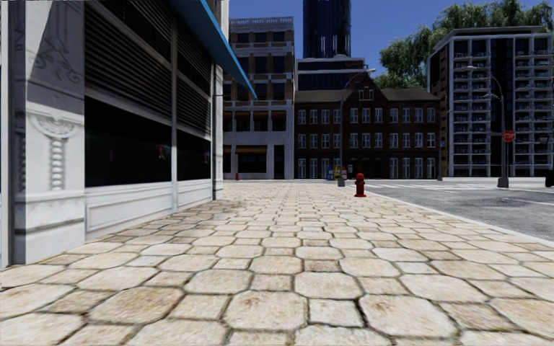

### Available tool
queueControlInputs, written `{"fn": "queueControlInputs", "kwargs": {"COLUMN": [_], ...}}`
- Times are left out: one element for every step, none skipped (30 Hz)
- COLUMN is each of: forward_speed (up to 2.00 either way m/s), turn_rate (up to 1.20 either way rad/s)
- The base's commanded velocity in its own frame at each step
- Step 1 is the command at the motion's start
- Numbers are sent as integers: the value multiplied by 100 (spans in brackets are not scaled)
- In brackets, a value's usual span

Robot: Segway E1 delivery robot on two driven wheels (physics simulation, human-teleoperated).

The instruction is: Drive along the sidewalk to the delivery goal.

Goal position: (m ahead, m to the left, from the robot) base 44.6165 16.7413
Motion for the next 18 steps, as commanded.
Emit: {"fn": "queueControlInputs", "kwargs": {"forward_speed": [200,200,200,200,200,200,200,200,200,200,200,200,200,200,200,200,200,200], "turn_rate": [0,0,0,0,0,0,0,0,0,0,0,0,0,0,0,0,0,0]}}
